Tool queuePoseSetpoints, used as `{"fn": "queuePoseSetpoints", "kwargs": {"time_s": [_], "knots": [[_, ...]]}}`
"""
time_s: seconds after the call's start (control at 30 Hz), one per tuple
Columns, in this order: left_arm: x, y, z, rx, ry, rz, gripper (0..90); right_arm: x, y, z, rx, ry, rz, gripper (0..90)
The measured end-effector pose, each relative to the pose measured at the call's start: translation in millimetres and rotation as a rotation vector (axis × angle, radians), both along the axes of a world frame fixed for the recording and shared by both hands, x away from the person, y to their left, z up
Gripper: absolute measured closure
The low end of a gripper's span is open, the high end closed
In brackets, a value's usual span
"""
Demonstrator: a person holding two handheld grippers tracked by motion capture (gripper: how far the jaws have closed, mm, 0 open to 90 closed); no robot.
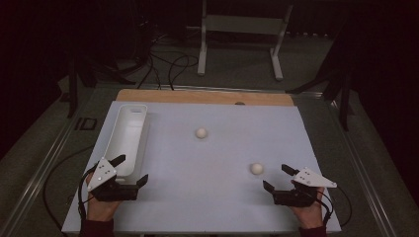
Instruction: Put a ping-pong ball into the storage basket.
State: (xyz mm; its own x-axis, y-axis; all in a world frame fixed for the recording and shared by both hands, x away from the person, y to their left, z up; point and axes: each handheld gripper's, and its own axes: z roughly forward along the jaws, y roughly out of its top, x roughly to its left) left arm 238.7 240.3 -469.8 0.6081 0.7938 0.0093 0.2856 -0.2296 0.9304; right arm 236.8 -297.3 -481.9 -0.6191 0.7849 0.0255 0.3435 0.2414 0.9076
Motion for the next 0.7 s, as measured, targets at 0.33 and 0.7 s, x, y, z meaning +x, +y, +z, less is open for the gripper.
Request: {"fn": "queuePoseSetpoints", "kwargs": {"time_s": [0.33, 0.7], "knots": [[1.1, -1.3, 0.3, -0.004, 0.002, -0.002, 0.0, -2.2, 0.0, -0.7, -0.005, 0.004, -0.009, 8.3], [0.6, -8.0, 3.9, -0.010, -0.008, -0.017, 0.0, -2.7, -0.1, -2.9, -0.019, 0.011, -0.014, 8.3]]}}
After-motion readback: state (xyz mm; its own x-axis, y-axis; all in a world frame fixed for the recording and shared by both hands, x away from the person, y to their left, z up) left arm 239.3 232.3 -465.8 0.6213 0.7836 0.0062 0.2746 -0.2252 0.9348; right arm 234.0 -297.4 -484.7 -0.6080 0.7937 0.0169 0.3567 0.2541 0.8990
